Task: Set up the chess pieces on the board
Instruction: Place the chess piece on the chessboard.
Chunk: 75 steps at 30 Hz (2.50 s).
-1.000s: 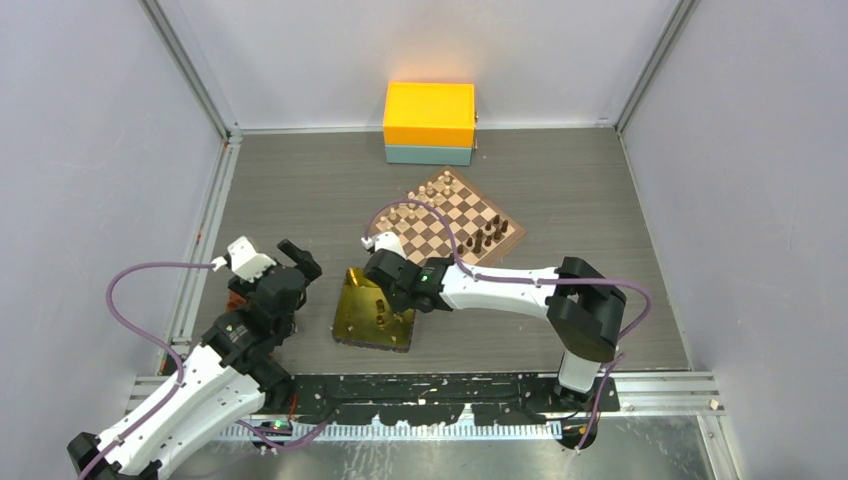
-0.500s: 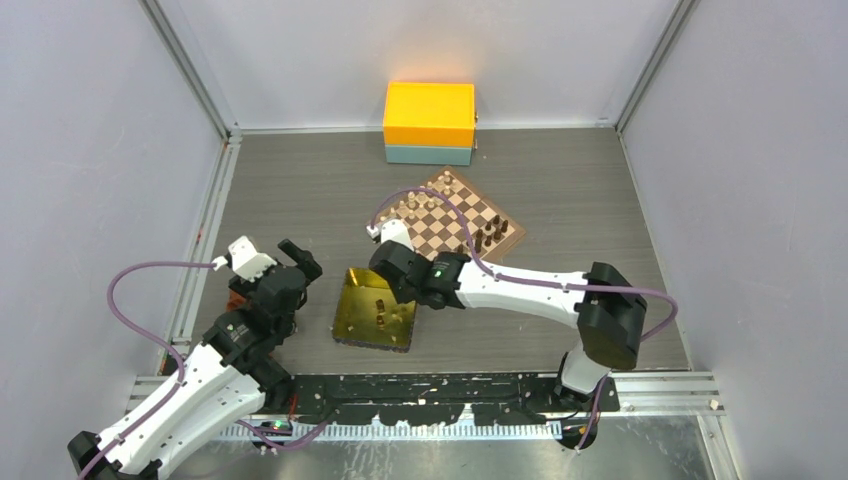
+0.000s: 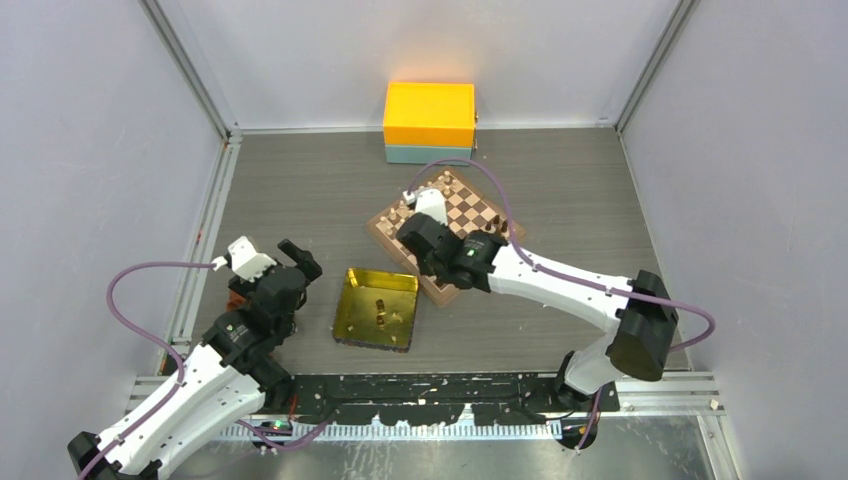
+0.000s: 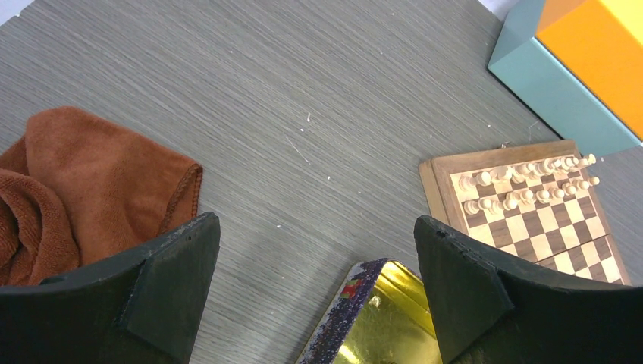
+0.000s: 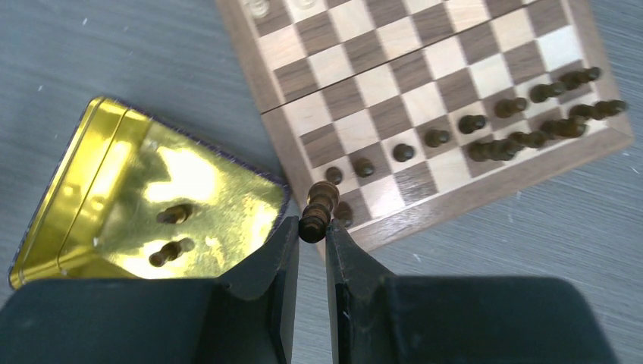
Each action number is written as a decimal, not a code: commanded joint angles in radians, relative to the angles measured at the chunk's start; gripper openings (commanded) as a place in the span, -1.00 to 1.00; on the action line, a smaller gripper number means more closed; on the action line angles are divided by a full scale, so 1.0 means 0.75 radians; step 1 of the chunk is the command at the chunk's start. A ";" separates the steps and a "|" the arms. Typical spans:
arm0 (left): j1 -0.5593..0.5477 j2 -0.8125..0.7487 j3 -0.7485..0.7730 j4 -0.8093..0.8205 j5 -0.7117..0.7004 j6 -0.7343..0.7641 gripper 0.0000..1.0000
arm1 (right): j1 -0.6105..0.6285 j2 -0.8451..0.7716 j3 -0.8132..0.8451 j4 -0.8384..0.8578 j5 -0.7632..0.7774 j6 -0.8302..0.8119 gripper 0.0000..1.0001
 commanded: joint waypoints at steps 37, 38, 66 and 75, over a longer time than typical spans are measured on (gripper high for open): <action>-0.006 0.000 -0.011 0.039 -0.025 -0.020 0.99 | -0.494 0.040 -0.217 0.128 -0.216 0.106 -0.96; -0.006 0.000 -0.010 0.039 -0.025 -0.020 0.99 | -0.494 0.044 -0.217 0.129 -0.218 0.108 -0.96; -0.007 0.023 -0.010 0.057 -0.030 -0.012 0.99 | -0.570 0.117 -0.257 0.197 -0.284 0.114 -0.96; -0.006 0.048 -0.004 0.081 -0.025 -0.004 0.99 | -0.576 0.116 -0.254 0.196 -0.299 0.115 -0.86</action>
